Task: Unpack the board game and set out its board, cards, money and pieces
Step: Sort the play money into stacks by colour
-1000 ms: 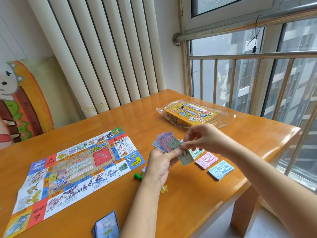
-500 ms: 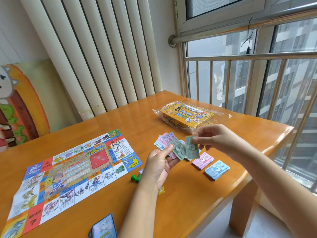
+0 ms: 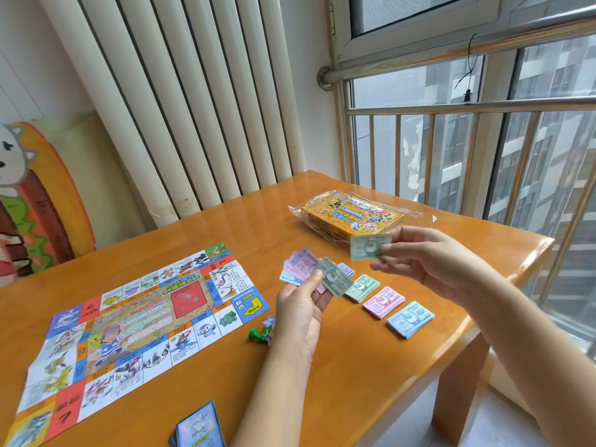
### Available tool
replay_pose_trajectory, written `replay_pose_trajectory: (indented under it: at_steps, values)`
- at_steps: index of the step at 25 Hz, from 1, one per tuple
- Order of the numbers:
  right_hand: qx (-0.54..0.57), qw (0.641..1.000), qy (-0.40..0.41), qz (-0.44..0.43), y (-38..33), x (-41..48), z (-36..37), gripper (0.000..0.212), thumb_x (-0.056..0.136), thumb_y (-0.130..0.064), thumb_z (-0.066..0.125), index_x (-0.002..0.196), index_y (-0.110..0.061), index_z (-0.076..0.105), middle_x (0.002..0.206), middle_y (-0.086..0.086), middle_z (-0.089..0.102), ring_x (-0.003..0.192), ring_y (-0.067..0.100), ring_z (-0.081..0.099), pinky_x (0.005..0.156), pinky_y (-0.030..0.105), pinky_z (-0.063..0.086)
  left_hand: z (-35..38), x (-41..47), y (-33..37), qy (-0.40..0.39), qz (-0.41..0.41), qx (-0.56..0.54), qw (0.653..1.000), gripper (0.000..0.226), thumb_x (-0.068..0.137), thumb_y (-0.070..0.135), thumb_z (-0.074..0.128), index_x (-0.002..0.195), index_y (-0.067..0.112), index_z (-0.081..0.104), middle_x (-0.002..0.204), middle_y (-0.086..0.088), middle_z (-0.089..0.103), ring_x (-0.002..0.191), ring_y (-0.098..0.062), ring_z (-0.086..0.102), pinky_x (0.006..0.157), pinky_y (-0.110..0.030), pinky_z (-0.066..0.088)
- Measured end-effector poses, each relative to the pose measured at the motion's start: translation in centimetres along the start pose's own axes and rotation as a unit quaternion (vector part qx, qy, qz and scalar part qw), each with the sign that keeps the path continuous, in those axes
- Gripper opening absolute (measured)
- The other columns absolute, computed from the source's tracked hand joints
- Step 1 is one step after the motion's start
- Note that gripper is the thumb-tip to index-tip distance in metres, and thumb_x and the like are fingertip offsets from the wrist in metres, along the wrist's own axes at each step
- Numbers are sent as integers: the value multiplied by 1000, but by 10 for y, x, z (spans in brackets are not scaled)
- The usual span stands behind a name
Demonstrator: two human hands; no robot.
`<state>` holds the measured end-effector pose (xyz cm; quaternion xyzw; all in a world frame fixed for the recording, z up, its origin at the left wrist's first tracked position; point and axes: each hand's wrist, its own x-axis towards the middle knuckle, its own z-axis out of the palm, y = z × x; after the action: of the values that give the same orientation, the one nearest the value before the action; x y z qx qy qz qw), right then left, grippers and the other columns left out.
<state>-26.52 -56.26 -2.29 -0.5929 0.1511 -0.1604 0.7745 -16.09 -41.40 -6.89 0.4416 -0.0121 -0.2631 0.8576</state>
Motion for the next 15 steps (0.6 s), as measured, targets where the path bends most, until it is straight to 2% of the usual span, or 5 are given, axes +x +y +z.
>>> replay_pose_trajectory:
  at_steps: [2,4,6,10,15]
  values:
    - [66,997,25,-22,12,-3,13,11,75,-6,66,82,-2,58,84,17,71,66,19,69,62,20,58,2,0,-2,21,-6,-47,999,8,91,-3,55,97,-1,59,75,-10,72,64,-16,71,55,-23,57]
    - [38,996,59,-53,25,-5,25,17,68,-16,71,76,-5,62,79,12,65,59,13,56,59,18,49,4,-2,-2,22,-8,-86,996,7,92,-1,54,97,-2,59,74,-10,72,62,-15,71,52,-22,56]
    - [29,994,91,-59,38,-5,38,14,73,-12,72,77,-3,64,71,11,61,54,11,51,56,18,45,4,-3,-1,20,1,-120,993,10,93,1,53,101,0,59,78,-9,72,65,-15,71,53,-22,56]
    - [75,987,139,-36,53,1,61,14,81,2,69,89,0,59,72,13,65,48,13,60,51,20,52,5,-4,1,-31,13,-177,984,16,97,4,45,104,3,59,89,-9,74,77,-17,72,64,-25,59]
    - [-5,984,162,-72,57,3,70,9,83,-7,70,92,-5,70,64,0,61,46,4,49,47,15,41,6,-4,4,-90,0,-166,982,21,98,8,41,105,4,61,93,-10,73,82,-21,72,69,-28,59]
